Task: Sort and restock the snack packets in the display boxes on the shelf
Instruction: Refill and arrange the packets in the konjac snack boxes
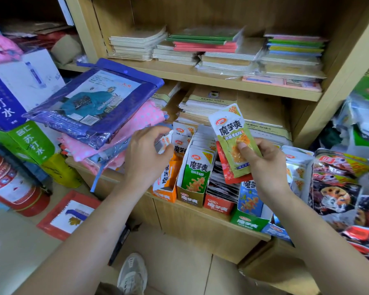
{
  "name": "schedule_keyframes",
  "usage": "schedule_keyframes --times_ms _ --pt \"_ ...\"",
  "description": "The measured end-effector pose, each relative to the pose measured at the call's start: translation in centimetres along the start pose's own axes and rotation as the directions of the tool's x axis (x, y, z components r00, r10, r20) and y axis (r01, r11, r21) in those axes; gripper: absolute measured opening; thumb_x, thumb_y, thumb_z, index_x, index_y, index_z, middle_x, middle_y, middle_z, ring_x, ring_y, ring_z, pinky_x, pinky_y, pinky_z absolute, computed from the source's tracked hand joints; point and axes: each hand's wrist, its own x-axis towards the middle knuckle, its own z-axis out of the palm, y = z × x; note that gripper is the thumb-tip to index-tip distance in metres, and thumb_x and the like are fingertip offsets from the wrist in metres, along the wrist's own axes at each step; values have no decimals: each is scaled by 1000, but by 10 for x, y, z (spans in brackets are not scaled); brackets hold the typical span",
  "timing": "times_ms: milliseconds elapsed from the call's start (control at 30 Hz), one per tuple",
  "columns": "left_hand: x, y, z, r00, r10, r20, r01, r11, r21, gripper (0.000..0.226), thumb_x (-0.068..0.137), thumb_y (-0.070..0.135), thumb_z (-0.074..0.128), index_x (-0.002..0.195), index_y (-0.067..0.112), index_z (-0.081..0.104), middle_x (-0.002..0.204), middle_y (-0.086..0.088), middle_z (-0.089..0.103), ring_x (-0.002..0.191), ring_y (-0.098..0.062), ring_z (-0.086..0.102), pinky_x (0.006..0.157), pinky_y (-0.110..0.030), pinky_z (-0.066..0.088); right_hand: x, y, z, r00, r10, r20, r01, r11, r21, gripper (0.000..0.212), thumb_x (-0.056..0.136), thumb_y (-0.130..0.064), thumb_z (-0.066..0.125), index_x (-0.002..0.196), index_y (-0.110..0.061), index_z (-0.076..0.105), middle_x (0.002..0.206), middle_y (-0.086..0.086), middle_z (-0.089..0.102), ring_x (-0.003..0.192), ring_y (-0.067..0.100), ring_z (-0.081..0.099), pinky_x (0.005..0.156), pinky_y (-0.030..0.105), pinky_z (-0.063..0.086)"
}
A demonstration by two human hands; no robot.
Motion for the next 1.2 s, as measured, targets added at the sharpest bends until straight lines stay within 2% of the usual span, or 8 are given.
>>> schedule_keyframes --times_ms 133,300,500,600,767,967,1067,1200 --pt "-5 1 24 933 178 312 -202 978 46 45 89 26 71 134 26 63 133 8 64 124 -20 50 104 -44 44 4 -2 -5 997 52 -56 -47 996 73 12 96 -26 69 93 -15 72 88 9 77 77 25 73 66 40 62" --pt "-6 7 48 759 183 625 -386 900 205 65 101 43 52 159 33 25 164 19 21 148 -17 12 118 -48 20 8 -7 -20 992 90 -86 -77 986 150 13 96 -29 68 93 -16 71 93 8 78 84 27 74 75 43 62" --pt "1 10 51 873 290 392 -343 936 72 37 87 32 76 124 30 69 124 11 68 123 -19 54 98 -40 36 10 -16 -35 985 168 -43 -153 958 243 19 97 -28 66 102 -10 72 92 5 78 80 22 74 76 41 60" --pt "3 11 54 899 284 334 -320 946 59 25 84 24 80 108 27 75 105 9 74 109 -21 61 89 -37 42 11 -22 -45 981 182 -68 -157 948 275 15 97 -27 67 93 -13 71 89 5 77 78 21 74 69 38 61" --pt "2 19 57 846 315 429 -294 949 -116 29 88 40 69 115 34 71 119 15 65 120 -12 51 104 -44 42 11 -28 -71 984 116 -136 -75 960 271 15 96 -27 68 91 -14 74 99 13 76 90 30 73 78 46 61" --pt "-21 50 45 562 310 767 -310 939 -152 96 65 72 78 149 48 38 154 32 29 143 5 17 115 -31 17 8 -25 -93 982 74 -171 -31 969 246 15 96 -25 68 94 -12 74 93 7 76 81 20 72 70 36 60" --pt "-24 47 48 639 329 695 -318 936 -150 72 73 57 82 139 47 54 143 30 47 134 5 34 116 -35 30 9 -25 -94 984 39 -176 2 973 231 13 96 -24 67 92 -13 74 88 3 76 75 16 71 63 28 57" --pt "-25 46 47 682 302 666 -294 947 -129 46 77 50 82 121 47 69 134 30 56 125 9 37 111 -29 31 12 -23 -86 984 -47 -175 83 975 207 13 95 -22 68 88 -14 76 90 7 75 86 23 69 81 40 59"
